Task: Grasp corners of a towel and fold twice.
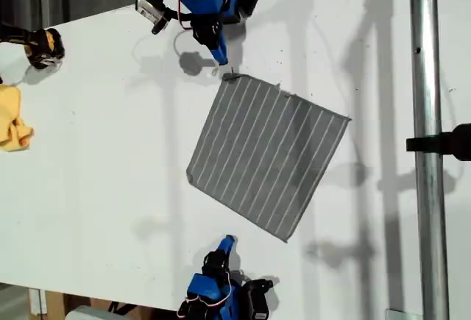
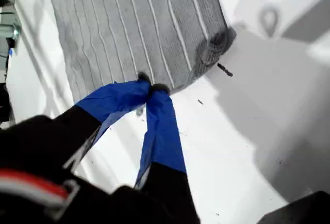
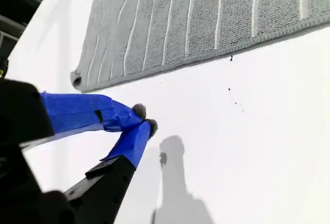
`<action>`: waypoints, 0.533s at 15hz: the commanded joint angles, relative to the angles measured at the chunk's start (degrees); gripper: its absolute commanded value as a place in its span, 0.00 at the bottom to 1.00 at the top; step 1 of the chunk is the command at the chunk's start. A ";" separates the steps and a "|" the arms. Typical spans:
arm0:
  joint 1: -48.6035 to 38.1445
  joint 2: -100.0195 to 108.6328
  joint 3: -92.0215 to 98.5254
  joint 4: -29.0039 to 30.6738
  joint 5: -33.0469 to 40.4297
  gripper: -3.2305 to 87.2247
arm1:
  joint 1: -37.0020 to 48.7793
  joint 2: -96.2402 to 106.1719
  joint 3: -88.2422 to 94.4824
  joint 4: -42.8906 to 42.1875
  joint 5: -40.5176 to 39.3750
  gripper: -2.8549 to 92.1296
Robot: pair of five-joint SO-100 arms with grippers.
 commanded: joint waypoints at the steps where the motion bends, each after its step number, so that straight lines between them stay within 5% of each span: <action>1: -0.26 0.26 0.35 0.26 -0.70 0.02 | -1.41 -1.93 -5.71 0.26 0.70 0.03; 8: -0.44 0.26 0.35 0.18 -0.70 0.02 | -8.09 -30.50 -21.97 -11.07 0.44 0.03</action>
